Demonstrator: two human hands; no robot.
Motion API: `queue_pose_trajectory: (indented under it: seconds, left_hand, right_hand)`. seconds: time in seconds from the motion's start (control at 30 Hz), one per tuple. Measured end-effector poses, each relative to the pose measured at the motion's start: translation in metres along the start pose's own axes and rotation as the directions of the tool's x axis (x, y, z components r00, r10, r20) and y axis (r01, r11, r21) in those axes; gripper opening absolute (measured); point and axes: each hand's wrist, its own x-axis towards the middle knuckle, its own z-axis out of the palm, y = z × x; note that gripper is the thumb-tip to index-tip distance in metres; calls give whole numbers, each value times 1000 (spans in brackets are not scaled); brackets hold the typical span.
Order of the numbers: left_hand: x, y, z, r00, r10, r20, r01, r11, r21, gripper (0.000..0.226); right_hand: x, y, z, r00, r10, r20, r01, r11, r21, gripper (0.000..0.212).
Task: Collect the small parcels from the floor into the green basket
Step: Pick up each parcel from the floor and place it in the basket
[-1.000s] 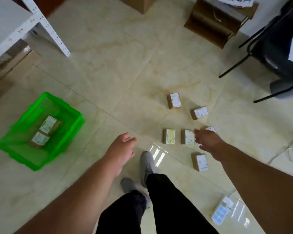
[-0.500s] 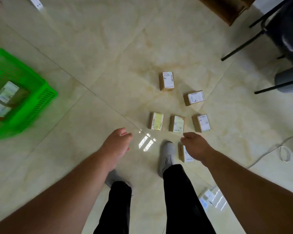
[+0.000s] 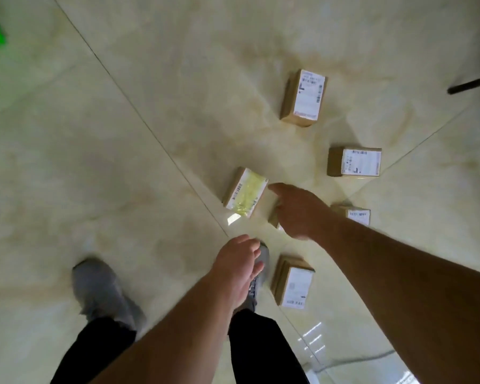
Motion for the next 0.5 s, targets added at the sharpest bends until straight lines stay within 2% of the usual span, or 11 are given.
queue_pose_trajectory:
  seconds: [0.07,0.13,0.27,0.33,0.4,0.5]
  left_hand:
    - [41,-6,17,999,-30,24,33,993,-113,40]
    - [81,-8,30,997,-48,54,58,976,-208,34]
    - [143,-10,46,998,-51,47,65,914,-401,50]
    - [164,-13,52,996,-51,74,81,869,-489,49]
    - [179,-16,56,993,-60,101,107,818,-566,39]
    - [189,-19,58,991,-46,123,115,752,-649,28]
  right_hand:
    - [43,6,3,993,-116,9,116,981,-154,64]
    - [80,6,5,980,-197,0,191,952,-238,69]
    - [135,-6,16,937,-332,104,343,832,-436,76]
    - [154,-11,22,922,-349,168,384,768,-512,80]
    - [168,-12,27,915,-346,207,401,730,-553,81]
    - [177,-10,34,929,-310,203,371,767,-524,73]
